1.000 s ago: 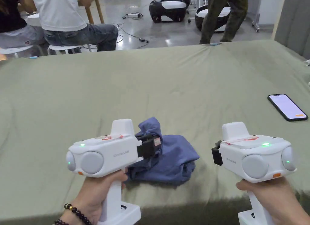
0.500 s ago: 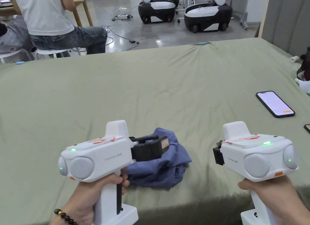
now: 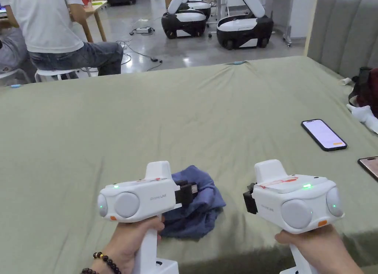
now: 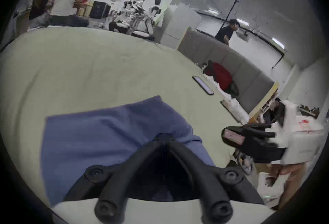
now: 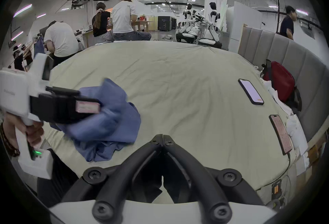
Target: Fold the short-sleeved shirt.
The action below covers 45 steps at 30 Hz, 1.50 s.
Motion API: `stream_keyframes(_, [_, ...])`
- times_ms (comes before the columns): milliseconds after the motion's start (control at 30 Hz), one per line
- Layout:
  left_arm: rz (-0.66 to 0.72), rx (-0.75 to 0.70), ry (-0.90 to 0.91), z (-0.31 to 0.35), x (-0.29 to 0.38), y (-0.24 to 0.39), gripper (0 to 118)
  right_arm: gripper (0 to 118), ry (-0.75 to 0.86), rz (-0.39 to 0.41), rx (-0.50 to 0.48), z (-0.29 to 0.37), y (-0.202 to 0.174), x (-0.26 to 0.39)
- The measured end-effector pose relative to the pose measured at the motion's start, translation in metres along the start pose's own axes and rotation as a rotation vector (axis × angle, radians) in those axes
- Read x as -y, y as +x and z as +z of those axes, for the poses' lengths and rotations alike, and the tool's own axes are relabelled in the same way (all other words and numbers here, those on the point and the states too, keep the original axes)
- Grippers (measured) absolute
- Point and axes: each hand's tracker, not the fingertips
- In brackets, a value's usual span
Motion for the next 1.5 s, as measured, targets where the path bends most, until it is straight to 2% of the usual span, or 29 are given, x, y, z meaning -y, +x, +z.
stream_keyframes(67, [-0.032,0.002,-0.042,-0.021,0.005,0.007,0,0,-0.001,-0.011,0.008,0.004,0.007,0.002])
stream_keyframes(133, [-0.007,0.027,-0.076,-0.035,0.012,0.009,0,0,-0.004,-0.023,0.015,0.008,0.014,0.004])
stream_keyframes(267, [-0.007,0.037,-0.074,-0.029,0.010,0.007,0,0,0.000,-0.042,-0.023,0.009,0.018,0.002])
stream_keyframes(333, [0.072,0.068,-0.050,-0.009,0.001,0.003,0,0,0.016,-0.072,-0.084,0.004,0.012,-0.006])
stream_keyframes(400, [0.036,0.062,0.018,0.016,-0.005,0.000,0,0,0.029,-0.088,-0.151,-0.002,0.001,-0.016])
stream_keyframes(467, [0.001,0.005,0.066,0.043,-0.010,-0.005,0,0,0.047,-0.071,-0.208,-0.010,-0.016,-0.027])
stream_keyframes(600, [0.076,-0.080,0.113,0.093,-0.012,-0.037,0,0,0.033,-0.058,-0.321,-0.042,-0.048,-0.038])
stream_keyframes(633, [0.076,-0.094,0.108,0.104,-0.010,-0.045,0,0,0.007,-0.072,-0.344,-0.053,-0.054,-0.037])
stream_keyframes(700, [0.085,-0.112,0.102,0.117,-0.005,-0.059,0,0,-0.049,-0.086,-0.328,-0.072,-0.060,-0.029])
stream_keyframes(733, [0.105,-0.122,0.102,0.121,-0.001,-0.064,13,0,-0.088,-0.079,-0.285,-0.083,-0.061,-0.021])
stream_keyframes(767, [0.123,-0.124,0.100,0.124,0.003,-0.070,38,0,-0.101,-0.066,-0.266,-0.089,-0.061,-0.014])
stream_keyframes(833, [0.188,-0.162,0.094,0.124,0.011,-0.080,113,0,-0.028,-0.066,-0.279,-0.090,-0.056,-0.004])
stream_keyframes(867, [0.206,-0.194,0.086,0.119,0.014,-0.082,118,0,-0.027,-0.076,-0.293,-0.086,-0.054,-0.004])
stream_keyframes(933, [0.205,-0.163,0.093,0.112,0.019,-0.088,113,0,-0.040,-0.081,-0.293,-0.084,-0.052,-0.006])
stream_keyframes(1000, [0.284,-0.113,0.051,0.095,0.023,-0.095,113,0,-0.046,-0.052,-0.285,-0.085,-0.054,-0.007])
stream_keyframes(1067, [0.333,-0.070,0.035,0.078,0.026,-0.097,108,0,-0.043,-0.046,-0.275,-0.083,-0.058,-0.008])
stream_keyframes(1167, [0.375,0.008,0.037,0.050,0.029,-0.093,81,0,-0.030,-0.048,-0.266,-0.082,-0.059,-0.004])
stream_keyframes(1233, [0.408,0.019,0.053,0.034,0.026,-0.086,67,0,-0.021,-0.052,-0.266,-0.082,-0.058,-0.001])
stream_keyframes(1267, [0.409,0.001,0.052,0.029,0.025,-0.081,55,0,-0.018,-0.052,-0.264,-0.082,-0.058,-0.001])
stream_keyframes(1300, [0.399,-0.026,0.053,0.027,0.023,-0.080,49,0,-0.021,-0.054,-0.256,-0.082,-0.057,-0.001])
stream_keyframes(1433, [0.348,-0.003,0.038,0.037,0.018,-0.082,41,0,-0.033,-0.062,-0.250,-0.079,-0.061,-0.005])
stream_keyframes(1500, [0.314,0.014,0.040,0.047,0.014,-0.086,38,0,-0.042,-0.024,-0.227,-0.076,-0.071,-0.012])
